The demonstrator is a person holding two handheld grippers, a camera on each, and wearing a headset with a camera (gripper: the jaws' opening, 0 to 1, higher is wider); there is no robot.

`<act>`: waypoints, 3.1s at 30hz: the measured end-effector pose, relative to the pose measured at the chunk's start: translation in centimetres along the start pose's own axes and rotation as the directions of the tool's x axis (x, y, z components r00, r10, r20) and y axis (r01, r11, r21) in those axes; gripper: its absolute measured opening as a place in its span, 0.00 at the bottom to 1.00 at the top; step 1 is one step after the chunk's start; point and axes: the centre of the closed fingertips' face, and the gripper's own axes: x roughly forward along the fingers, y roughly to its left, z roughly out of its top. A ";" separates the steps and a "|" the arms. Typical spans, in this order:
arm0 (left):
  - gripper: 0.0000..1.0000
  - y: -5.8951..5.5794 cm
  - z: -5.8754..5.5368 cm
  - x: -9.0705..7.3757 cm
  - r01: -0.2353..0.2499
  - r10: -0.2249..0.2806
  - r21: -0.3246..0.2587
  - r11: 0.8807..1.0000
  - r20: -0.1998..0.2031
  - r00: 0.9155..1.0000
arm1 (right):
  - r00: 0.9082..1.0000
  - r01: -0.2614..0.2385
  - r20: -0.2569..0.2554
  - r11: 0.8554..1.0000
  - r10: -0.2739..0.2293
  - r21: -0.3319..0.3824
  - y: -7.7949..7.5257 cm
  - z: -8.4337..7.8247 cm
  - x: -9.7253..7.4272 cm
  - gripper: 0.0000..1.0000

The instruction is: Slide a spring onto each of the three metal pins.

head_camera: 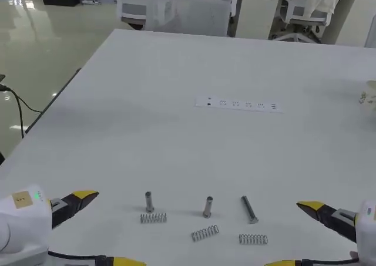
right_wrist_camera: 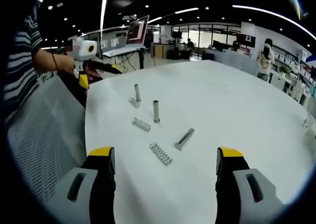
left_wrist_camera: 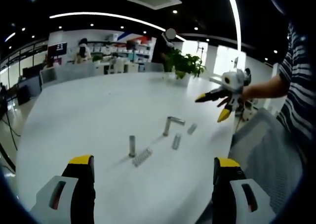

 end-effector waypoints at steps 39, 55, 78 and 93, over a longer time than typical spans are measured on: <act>0.98 0.0 -1.0 0.2 0.007 -0.007 -0.016 1.000 0.005 1.000 | 0.993 -0.024 -0.115 1.000 0.025 0.009 -2.1 2.2 5.6 0.50; 0.97 0.1 -1.5 -0.2 0.001 -0.001 -0.027 1.000 -0.003 1.000 | 0.977 0.013 -0.213 0.998 -0.001 0.055 -4.3 1.4 7.8 0.28; 0.96 0.5 -1.9 -0.4 -0.003 0.003 -0.033 0.999 -0.015 1.000 | 0.942 0.087 -0.334 0.978 -0.020 0.188 -5.5 -1.2 10.0 0.11; 0.96 0.6 -2.1 -0.1 0.008 -0.008 -0.032 0.999 -0.023 1.000 | 0.935 0.120 -0.353 0.966 -0.033 0.227 -5.1 -1.4 10.7 0.06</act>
